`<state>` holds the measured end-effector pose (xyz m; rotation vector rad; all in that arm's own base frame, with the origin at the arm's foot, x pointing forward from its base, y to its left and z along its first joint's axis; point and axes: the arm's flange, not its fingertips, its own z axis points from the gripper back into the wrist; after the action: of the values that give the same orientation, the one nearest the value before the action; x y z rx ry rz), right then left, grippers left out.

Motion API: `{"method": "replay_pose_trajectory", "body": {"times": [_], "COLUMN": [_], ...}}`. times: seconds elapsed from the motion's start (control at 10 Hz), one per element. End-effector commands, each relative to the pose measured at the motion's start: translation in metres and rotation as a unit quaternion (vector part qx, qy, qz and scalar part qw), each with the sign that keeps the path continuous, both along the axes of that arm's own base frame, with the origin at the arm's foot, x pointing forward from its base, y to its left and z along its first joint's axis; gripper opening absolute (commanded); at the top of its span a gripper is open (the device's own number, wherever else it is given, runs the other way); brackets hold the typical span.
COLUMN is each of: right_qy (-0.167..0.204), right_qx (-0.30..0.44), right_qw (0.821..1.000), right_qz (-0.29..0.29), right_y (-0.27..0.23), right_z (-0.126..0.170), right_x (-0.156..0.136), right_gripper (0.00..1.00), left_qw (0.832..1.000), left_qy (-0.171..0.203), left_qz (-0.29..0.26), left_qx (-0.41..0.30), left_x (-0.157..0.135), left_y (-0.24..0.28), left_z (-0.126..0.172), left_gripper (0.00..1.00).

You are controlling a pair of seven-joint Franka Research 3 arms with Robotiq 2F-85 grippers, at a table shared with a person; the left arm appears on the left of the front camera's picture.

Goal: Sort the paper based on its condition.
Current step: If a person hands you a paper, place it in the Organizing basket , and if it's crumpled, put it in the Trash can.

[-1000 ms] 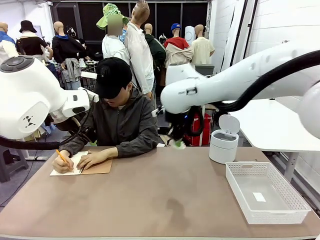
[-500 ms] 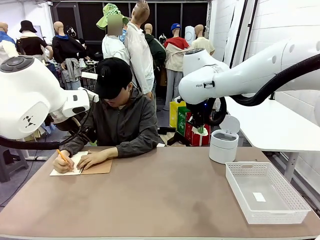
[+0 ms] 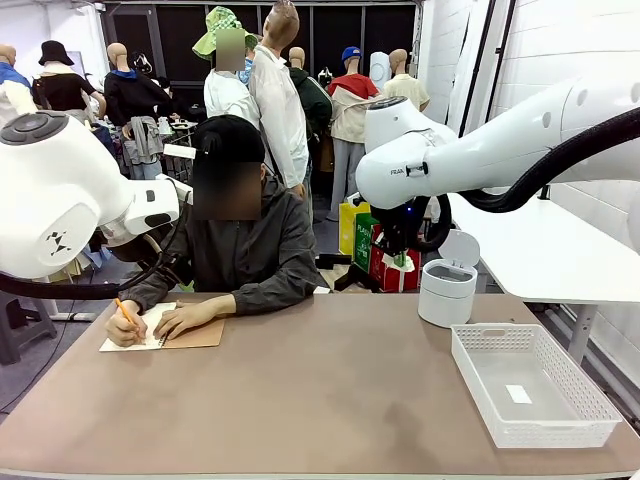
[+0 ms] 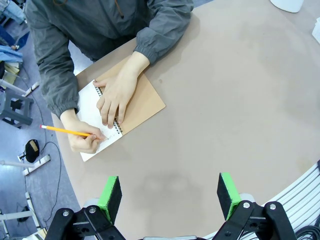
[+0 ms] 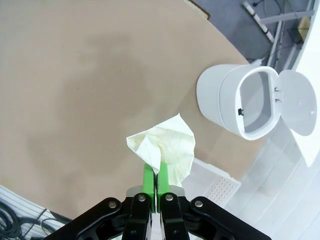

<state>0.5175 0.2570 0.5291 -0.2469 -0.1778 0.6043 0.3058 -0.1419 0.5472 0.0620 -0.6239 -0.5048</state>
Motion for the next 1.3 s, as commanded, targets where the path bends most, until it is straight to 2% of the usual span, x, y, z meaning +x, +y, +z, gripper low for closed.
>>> {"method": "replay_pose_trajectory", "body": {"times": [0.0,0.1,0.2,0.4,0.7,1.2], "right_qy": [-0.014,-0.049,-0.068,-0.091,-0.086,-0.073], "right_qx": [-0.006,0.002,-0.006,-0.022,-0.049,-0.090], "right_qw": [1.000,0.999,0.998,0.996,0.995,0.993], "right_qz": [-0.008,-0.015,-0.013,-0.013,-0.035,-0.032], "right_y": [-0.008,-0.027,-0.039,-0.060,-0.077,-0.098], "right_z": [-0.002,0.000,-0.002,-0.009,-0.023,-0.032], "right_x": [0.011,0.027,0.034,0.049,0.073,0.102], "right_gripper": [0.04,0.04,0.04,0.04,0.04,0.04], "left_qw": [1.000,1.000,1.000,1.000,1.000,1.000], "left_qy": [0.001,0.001,0.001,0.001,0.001,0.001], "left_qz": [-0.005,-0.005,-0.005,-0.005,-0.005,-0.005], "left_qx": [0.004,0.004,0.004,0.004,0.004,0.004], "left_x": [0.000,0.000,0.000,0.000,0.000,0.000], "left_y": [0.001,0.001,0.001,0.001,0.001,0.001], "left_z": [0.000,0.000,0.000,0.000,0.000,0.000], "left_gripper": [1.00,1.00,1.00,1.00,1.00,1.00]}}
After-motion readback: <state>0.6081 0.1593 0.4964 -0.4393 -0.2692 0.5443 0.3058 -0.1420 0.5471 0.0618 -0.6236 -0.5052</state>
